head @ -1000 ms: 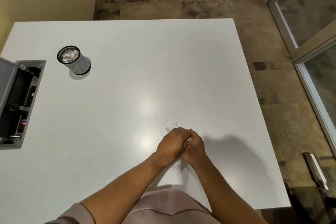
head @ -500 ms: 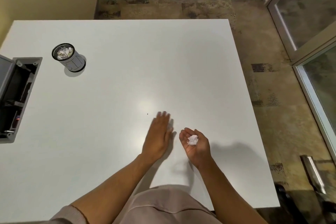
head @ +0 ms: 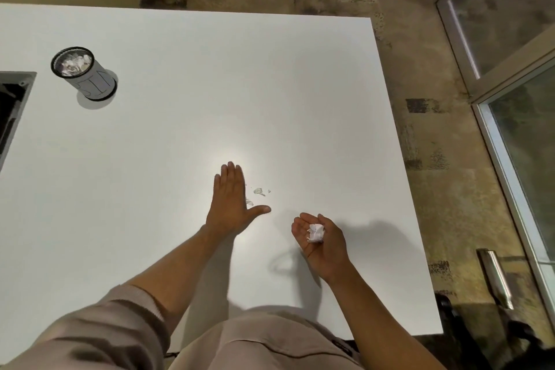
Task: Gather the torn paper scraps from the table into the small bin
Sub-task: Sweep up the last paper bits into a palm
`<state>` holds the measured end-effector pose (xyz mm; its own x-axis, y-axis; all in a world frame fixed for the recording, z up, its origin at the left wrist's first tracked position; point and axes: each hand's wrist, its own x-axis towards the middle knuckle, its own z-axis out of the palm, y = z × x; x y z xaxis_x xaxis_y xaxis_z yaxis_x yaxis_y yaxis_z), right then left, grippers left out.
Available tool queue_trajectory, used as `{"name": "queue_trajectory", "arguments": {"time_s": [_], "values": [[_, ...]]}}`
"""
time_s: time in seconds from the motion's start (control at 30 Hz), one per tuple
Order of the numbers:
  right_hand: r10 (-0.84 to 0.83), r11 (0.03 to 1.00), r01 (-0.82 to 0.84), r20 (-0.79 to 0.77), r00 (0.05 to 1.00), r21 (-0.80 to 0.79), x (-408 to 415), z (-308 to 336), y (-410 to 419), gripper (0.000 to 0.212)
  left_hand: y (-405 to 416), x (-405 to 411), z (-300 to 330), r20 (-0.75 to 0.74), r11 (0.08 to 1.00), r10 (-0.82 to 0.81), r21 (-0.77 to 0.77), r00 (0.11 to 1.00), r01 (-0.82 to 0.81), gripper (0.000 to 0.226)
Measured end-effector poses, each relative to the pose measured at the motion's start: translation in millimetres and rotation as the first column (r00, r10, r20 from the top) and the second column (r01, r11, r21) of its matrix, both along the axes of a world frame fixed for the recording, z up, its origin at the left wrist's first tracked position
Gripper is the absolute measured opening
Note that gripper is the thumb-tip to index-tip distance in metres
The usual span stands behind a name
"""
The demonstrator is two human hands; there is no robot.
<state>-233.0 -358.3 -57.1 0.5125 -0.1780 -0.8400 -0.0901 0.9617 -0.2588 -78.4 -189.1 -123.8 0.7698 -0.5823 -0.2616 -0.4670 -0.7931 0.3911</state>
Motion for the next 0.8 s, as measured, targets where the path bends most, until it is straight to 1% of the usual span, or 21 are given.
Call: {"name": "queue_trajectory", "arguments": {"time_s": [0.07, 0.17, 0.23, 0.27, 0.37, 0.47, 0.57, 0.67, 0.8], "values": [[0.008, 1.0, -0.008, -0.001, 1.0, 0.003, -1, 0, 1, 0.036, -3, 4, 0, 0.013, 0.993, -0.111, -0.029, 0.994, 0.112, 0.107], [0.014, 1.0, -0.014, -0.005, 1.0, 0.005, 1, -1, 2, 0.036, -8, 0, 2, 0.057, 0.947, -0.314, -0.048, 0.948, 0.316, 0.07], [0.012, 1.0, -0.012, -0.015, 1.0, 0.014, 3, 0, 3, 0.037, -11, -8, 1, 0.081, 0.92, -0.379, -0.078, 0.922, 0.385, 0.05], [0.011, 1.0, -0.011, -0.02, 1.0, 0.02, 5, 0, 5, 0.037, -12, -13, 0, 0.084, 0.917, -0.377, -0.106, 0.922, 0.385, 0.046], [-0.003, 0.999, 0.004, -0.027, 1.0, 0.044, 9, 0, 8, 0.038, -9, -31, 0, 0.092, 0.923, -0.323, -0.189, 0.942, 0.335, 0.043], [-0.012, 0.999, 0.013, -0.013, 1.0, 0.042, 11, -1, 10, 0.036, 2, -41, 2, 0.152, 0.911, -0.317, -0.227, 0.936, 0.345, 0.041], [-0.009, 0.999, 0.008, 0.022, 1.0, 0.041, 8, -5, 11, 0.036, 15, -42, 3, 0.214, 0.91, -0.316, -0.207, 0.924, 0.359, 0.038], [0.016, 0.999, -0.018, 0.055, 0.998, 0.034, 5, -8, 14, 0.036, 27, -42, 5, 0.276, 0.911, -0.333, -0.152, 0.902, 0.383, 0.036], [0.046, 0.999, -0.048, 0.094, 0.995, 0.02, 4, -11, 17, 0.035, 45, -44, 11, 0.278, 0.924, -0.323, -0.114, 0.905, 0.365, 0.036]]}}
